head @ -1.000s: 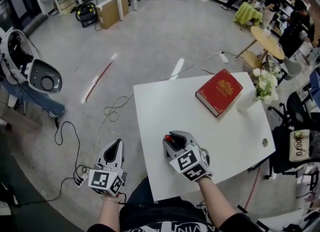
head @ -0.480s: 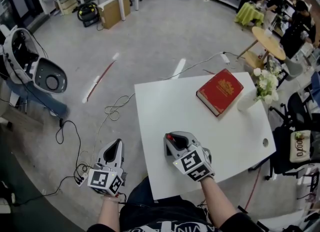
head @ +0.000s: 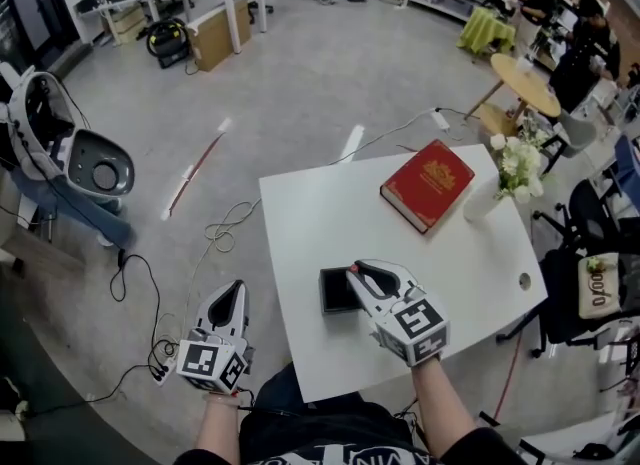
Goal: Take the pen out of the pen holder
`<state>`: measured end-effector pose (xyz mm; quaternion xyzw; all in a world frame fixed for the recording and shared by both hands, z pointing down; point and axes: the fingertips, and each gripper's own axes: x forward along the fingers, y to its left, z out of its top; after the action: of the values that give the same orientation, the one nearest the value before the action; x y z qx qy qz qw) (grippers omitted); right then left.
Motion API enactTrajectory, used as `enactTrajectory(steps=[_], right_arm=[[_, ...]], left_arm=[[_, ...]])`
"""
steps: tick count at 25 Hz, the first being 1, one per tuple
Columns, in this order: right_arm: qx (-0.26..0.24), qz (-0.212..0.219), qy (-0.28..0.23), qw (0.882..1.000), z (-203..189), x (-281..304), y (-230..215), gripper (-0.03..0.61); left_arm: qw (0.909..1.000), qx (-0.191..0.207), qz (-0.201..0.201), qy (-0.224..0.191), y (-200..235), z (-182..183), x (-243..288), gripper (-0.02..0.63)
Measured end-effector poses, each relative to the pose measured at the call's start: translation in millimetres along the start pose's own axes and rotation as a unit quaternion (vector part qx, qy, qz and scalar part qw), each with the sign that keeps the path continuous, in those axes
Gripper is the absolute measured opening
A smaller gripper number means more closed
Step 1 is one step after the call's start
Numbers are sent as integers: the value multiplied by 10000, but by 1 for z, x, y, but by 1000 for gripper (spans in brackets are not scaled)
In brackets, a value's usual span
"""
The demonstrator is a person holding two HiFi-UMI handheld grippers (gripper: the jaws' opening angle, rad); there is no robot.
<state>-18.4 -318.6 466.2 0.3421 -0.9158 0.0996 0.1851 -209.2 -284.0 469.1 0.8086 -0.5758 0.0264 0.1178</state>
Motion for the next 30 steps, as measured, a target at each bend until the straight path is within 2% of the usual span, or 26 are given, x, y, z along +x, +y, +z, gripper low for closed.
enactTrajectory(steps=[7, 18, 24, 30], right_arm=[[417, -55, -583, 9974, 23, -27, -11, 71], [613, -174, -1259, 9900, 55, -60, -22, 71], [630, -316, -1494, 9863, 66, -75, -31, 71], [698, -637, -1566, 9831, 64, -89, -44, 71]], left_arm=[[9997, 99, -199, -65, -15, 8, 9, 3], [9988, 212, -398, -197, -30, 19, 20, 3], [9982, 252, -492, -233, -36, 23, 28, 3], [9974, 282, -613, -270, -42, 28, 35, 3]])
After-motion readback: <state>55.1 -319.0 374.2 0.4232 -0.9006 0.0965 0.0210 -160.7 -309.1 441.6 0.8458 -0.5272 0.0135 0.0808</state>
